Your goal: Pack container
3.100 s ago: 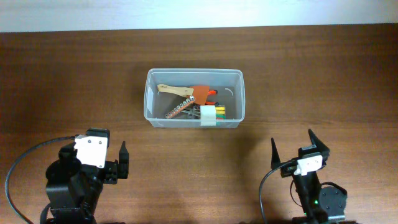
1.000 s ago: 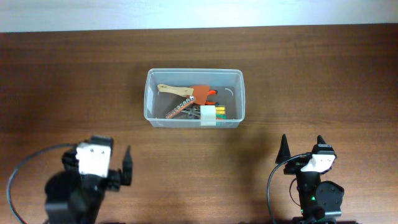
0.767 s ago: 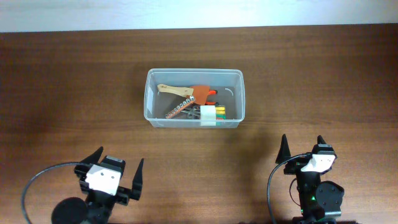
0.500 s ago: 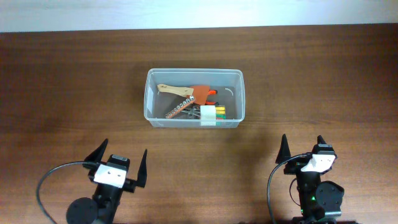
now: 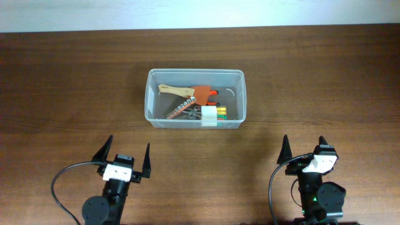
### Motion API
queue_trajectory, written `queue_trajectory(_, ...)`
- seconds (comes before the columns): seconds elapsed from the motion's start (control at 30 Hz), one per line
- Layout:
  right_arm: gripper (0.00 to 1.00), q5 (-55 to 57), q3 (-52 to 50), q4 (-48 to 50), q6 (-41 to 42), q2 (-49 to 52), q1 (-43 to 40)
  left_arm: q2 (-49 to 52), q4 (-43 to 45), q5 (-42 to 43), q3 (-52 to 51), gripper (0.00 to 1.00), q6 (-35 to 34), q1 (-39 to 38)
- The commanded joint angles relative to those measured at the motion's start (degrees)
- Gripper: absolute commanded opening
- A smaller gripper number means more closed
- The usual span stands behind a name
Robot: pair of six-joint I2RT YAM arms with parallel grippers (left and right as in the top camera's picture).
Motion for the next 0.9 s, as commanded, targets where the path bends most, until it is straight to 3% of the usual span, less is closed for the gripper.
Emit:
queue_trajectory(0.0, 0.99, 1.1, -0.5, 0.0, 0.4, -0.6, -0.3, -0.6, -4.5, -6.0, -0.6, 0.99, -8.2, 0.5)
queue_trajectory(0.87, 0.99, 1.1, -0.5, 0.0, 0.4, -0.6, -0.3, -0.6, -3.9, -8.9, -0.5, 0.99, -10.2, 0.5)
